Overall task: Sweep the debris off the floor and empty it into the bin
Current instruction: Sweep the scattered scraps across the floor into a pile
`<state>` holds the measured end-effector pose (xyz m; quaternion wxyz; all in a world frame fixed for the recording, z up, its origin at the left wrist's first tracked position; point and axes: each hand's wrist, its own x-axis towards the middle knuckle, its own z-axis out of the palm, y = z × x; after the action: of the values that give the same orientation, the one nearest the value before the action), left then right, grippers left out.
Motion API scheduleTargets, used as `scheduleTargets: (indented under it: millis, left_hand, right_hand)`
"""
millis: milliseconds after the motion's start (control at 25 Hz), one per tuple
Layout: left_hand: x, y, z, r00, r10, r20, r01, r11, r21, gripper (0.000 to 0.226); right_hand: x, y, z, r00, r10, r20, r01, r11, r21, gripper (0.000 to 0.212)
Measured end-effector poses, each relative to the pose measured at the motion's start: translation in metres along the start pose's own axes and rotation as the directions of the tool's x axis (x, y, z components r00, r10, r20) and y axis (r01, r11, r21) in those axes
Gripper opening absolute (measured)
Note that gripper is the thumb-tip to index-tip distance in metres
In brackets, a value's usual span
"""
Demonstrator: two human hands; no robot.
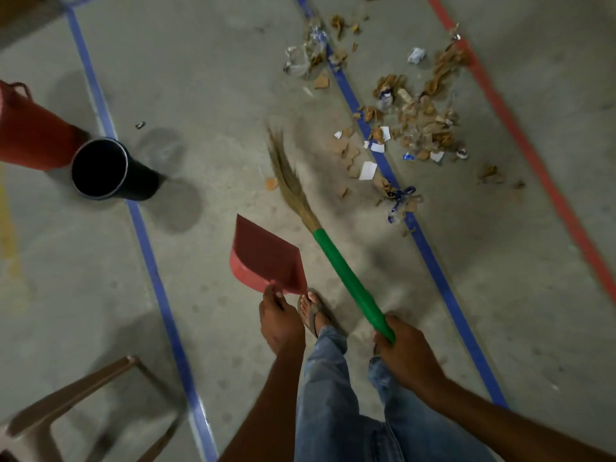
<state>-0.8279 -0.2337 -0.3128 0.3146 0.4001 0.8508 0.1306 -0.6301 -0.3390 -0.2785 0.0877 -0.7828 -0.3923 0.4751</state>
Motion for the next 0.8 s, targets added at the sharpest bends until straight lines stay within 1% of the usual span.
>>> scheduleTargets:
  millis: [80, 160, 200, 280, 360, 400, 440, 480, 520, 600, 680, 720, 800]
  left_hand:
    - [0.016, 0.005, -0.009, 0.999, 0.049, 0.009, -0.049, 0.999, 0.017, 0.036]
    - [0.043, 0.008, -0.017, 0.999, 0.047, 0.004, -0.047, 0.997, 0.058, 0.036]
    - [0.054, 0.01, -0.021, 0.999, 0.039, -0.001, -0.039, 0.997, 0.06, 0.036]
    - [0.077, 0.012, -0.027, 0.999, 0.041, -0.001, -0.041, 0.998, 0.045, 0.036]
    - [0.099, 0.017, -0.03, 0.998, 0.065, 0.005, -0.066, 0.997, 0.05, 0.035]
    - [0.107, 0.02, -0.03, 0.996, 0.087, 0.013, -0.087, 0.995, 0.05, 0.035]
    - [0.113, 0.025, -0.029, 0.995, 0.099, 0.02, -0.1, 0.994, 0.045, 0.036]
    - [0.117, 0.031, -0.026, 0.994, 0.1, 0.032, -0.101, 0.994, 0.042, 0.036]
    - [0.119, 0.038, -0.023, 0.993, 0.103, 0.05, -0.105, 0.994, 0.039, 0.037]
    - [0.113, 0.053, -0.013, 0.991, 0.108, 0.083, -0.11, 0.994, 0.025, 0.037]
    - [0.103, 0.063, -0.003, 0.989, 0.12, 0.091, -0.121, 0.993, 0.009, 0.037]
    - [0.097, 0.065, 0.003, 0.988, 0.124, 0.091, -0.125, 0.992, 0.003, 0.037]
    - [0.079, 0.072, 0.017, 0.989, 0.115, 0.092, -0.116, 0.993, 0.007, 0.037]
  right_hand:
    - [0.023, -0.032, 0.014, 0.996, 0.008, 0.085, -0.004, 0.999, -0.053, 0.012]
    - [0.074, -0.063, 0.033, 0.984, 0.089, 0.157, -0.075, 0.993, -0.094, 0.019]
    - [0.103, -0.073, 0.043, 0.977, 0.13, 0.167, -0.113, 0.988, -0.107, 0.024]
    - [0.156, -0.09, 0.051, 0.965, 0.242, 0.103, -0.232, 0.967, -0.102, 0.031]
    - [0.186, -0.096, 0.049, 0.93, 0.366, 0.016, -0.366, 0.93, -0.022, 0.035]
    - [0.189, -0.095, 0.043, 0.912, 0.41, -0.029, -0.409, 0.912, 0.037, 0.036]
    - [0.185, -0.092, 0.034, 0.903, 0.421, -0.08, -0.416, 0.906, 0.073, 0.035]
    - [0.178, -0.086, 0.021, 0.91, 0.394, -0.13, -0.387, 0.919, 0.076, 0.032]
    - [0.167, -0.076, 0.008, 0.924, 0.345, -0.167, -0.339, 0.939, 0.062, 0.028]
    - [0.137, -0.046, -0.025, 0.95, 0.249, -0.189, -0.25, 0.968, 0.022, 0.02]
    - [0.107, -0.015, -0.053, 0.969, 0.201, -0.147, -0.207, 0.978, -0.029, 0.017]
    - [0.096, 0.002, -0.064, 0.974, 0.199, -0.108, -0.209, 0.974, -0.084, 0.02]
    - [0.095, 0.041, -0.087, 0.973, 0.23, -0.015, -0.226, 0.94, -0.255, 0.032]
